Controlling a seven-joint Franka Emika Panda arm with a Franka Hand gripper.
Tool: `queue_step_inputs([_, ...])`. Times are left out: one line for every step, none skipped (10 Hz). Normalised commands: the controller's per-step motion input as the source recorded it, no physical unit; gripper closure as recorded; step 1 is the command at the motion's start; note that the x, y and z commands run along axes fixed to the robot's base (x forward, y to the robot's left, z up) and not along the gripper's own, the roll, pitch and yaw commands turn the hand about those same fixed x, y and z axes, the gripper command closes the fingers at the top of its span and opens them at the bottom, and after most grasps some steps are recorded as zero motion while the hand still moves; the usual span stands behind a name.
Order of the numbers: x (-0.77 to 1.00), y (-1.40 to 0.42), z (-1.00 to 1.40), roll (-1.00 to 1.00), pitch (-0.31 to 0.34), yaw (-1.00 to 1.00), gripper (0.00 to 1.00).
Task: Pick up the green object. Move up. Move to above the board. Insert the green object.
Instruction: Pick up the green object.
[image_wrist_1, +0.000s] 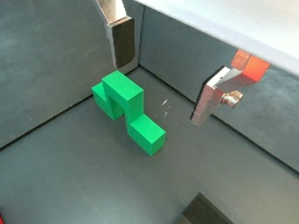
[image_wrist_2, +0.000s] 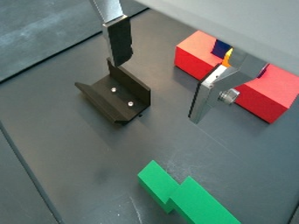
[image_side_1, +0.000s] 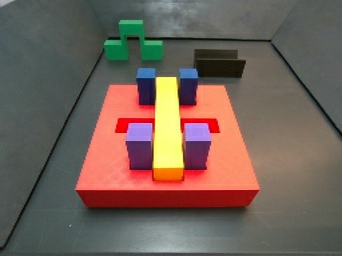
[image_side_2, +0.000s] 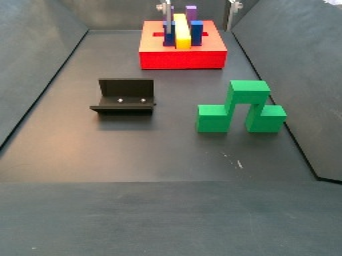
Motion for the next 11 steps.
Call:
queue_step_inputs([0.00, 0.00, 0.00, 0.00, 0.000, -0.02, 0.00])
queue_step_inputs([-0.49, 0.00, -0.20, 0.02, -0.143, -0.11, 0.00])
queue_step_inputs([-0.81, 0.01, -0.32, 0.01, -0.246, -0.10, 0.00])
queue_step_inputs([-0.80, 0.07, -0.36, 0.07, -0.204, -0.12, 0.00])
queue_step_inputs([-0.77, 0.24, -0.35, 0.06, -0.156, -0.17, 0.00])
queue_step_inputs([-0.81, 0.34, -0.33, 0.03, -0.179, -0.13, 0.00])
queue_step_inputs([-0.71, 0.38, -0.31, 0.01, -0.156, -0.10, 0.00])
queue_step_inputs([-0.54, 0.32, -0.30, 0.01, -0.121, -0.09, 0.00])
queue_step_inputs([-0.53, 0.25, -0.27, 0.00, -0.139, -0.07, 0.00])
queue_step_inputs([-0.31, 0.14, -0.26, 0.00, -0.137, 0.00, 0.00])
queue_step_inputs([-0.15, 0.00, -0.17, 0.00, -0.110, 0.00, 0.00])
